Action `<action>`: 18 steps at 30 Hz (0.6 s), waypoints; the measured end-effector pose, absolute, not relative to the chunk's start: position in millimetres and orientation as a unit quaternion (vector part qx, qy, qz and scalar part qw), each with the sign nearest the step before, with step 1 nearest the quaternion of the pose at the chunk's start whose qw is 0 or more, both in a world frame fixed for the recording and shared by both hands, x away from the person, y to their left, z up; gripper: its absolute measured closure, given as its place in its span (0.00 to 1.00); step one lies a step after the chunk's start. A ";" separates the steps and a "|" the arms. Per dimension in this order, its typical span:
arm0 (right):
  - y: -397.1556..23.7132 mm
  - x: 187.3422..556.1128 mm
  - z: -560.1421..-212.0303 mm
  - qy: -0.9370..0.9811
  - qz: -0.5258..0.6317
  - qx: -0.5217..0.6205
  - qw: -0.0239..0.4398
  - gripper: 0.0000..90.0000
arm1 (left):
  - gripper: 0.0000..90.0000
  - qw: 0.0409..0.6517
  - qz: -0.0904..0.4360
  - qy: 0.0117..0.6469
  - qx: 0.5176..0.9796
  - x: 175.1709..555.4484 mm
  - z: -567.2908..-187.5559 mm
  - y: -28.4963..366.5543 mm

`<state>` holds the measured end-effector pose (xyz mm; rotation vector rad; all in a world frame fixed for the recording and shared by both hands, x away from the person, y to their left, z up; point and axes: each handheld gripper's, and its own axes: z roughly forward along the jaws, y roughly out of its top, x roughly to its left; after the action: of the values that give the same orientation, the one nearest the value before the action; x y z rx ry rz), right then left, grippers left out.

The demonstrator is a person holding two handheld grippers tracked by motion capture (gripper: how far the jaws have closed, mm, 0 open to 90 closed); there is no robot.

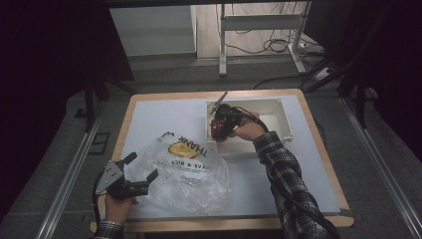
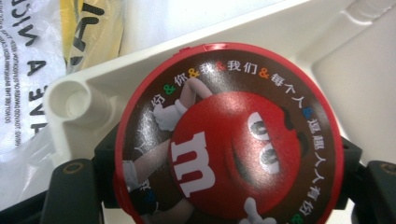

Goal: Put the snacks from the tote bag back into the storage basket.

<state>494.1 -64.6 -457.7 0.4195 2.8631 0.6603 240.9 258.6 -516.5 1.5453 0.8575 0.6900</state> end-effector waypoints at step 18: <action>-57.2 501.5 -475.9 0.965 0.207 0.141 0.083 0.28 | 0.02 0.582 0.296 0.368 0.662 241.1 -516.5 258.3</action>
<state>501.5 -57.2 -475.9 0.4217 2.8801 0.6180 241.1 258.3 -516.5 1.5466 0.8584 0.6908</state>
